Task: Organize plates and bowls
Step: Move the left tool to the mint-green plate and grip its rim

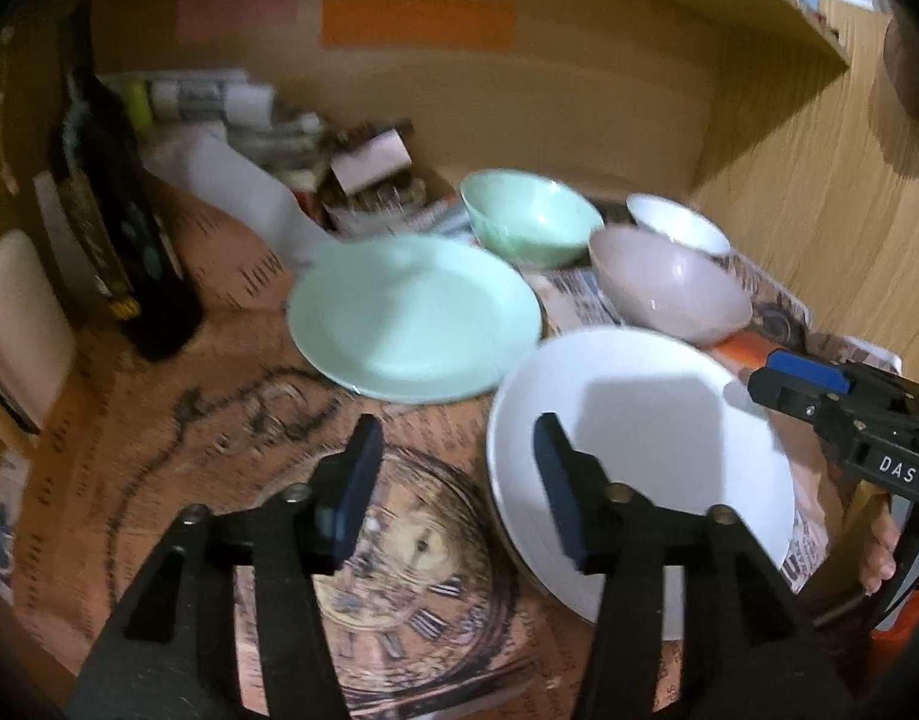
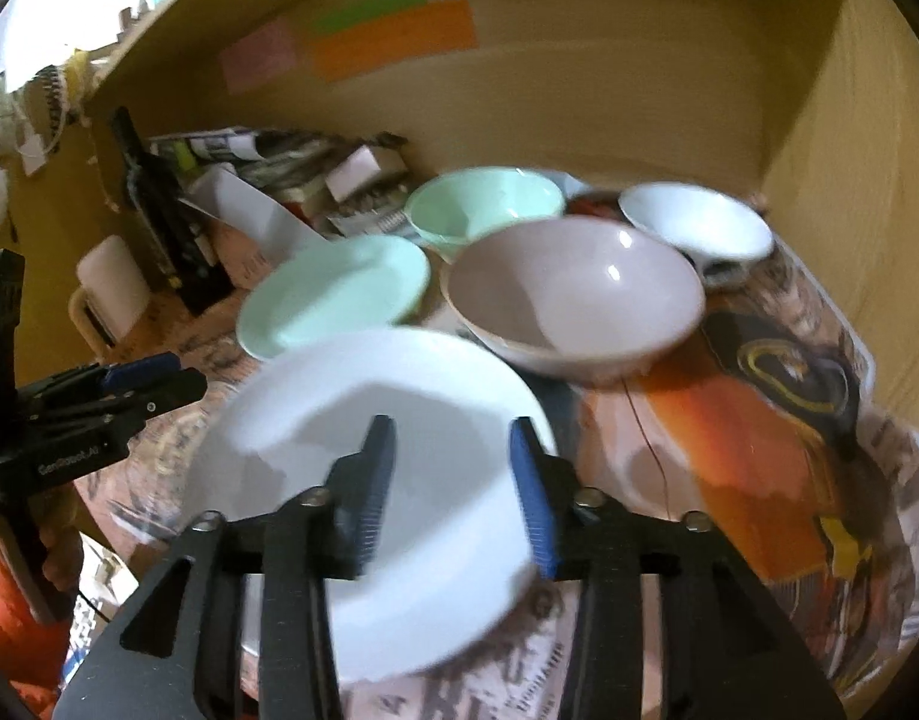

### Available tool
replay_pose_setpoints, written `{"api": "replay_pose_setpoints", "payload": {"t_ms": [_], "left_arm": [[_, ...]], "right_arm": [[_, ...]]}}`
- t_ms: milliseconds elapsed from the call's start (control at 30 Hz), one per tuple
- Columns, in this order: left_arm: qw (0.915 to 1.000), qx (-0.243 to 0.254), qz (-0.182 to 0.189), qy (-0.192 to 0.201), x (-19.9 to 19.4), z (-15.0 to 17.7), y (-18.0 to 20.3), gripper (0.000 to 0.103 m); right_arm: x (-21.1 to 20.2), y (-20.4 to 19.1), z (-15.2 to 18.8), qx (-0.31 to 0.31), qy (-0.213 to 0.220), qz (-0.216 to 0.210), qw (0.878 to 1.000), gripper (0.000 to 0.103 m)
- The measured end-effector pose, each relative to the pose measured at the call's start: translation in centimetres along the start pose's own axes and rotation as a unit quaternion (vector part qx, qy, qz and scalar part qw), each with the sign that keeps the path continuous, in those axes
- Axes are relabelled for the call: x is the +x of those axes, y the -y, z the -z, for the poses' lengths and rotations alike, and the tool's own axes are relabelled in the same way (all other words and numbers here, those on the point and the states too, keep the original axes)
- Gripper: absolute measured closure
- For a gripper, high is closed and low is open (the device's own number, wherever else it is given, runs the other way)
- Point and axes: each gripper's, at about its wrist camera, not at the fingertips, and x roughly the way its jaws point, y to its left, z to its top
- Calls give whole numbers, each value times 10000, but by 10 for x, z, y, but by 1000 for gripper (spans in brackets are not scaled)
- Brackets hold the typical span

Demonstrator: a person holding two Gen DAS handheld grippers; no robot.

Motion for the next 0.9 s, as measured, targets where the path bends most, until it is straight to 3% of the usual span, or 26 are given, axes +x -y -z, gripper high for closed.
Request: {"api": "replay_pose_setpoints", "payload": {"t_ms": [267, 567, 767, 800, 900], "left_arm": [[9987, -213, -230, 404, -21, -22, -32, 12], [9973, -385, -576, 228, 5, -40, -75, 11], [9968, -630, -436, -208, 42, -45, -99, 12], [9965, -681, -391, -290, 49, -46, -103, 14], [9948, -800, -202, -597, 70, -46, -113, 32]], "right_arm": [[7, -27, -29, -281, 262, -290, 9988, 51], [49, -44, -62, -427, 41, -604, 9973, 50], [88, -41, -82, -404, -405, -620, 9964, 50], [94, -40, -85, -396, -497, -577, 9963, 50], [119, -35, -95, -350, -829, -551, 9944, 50]]}}
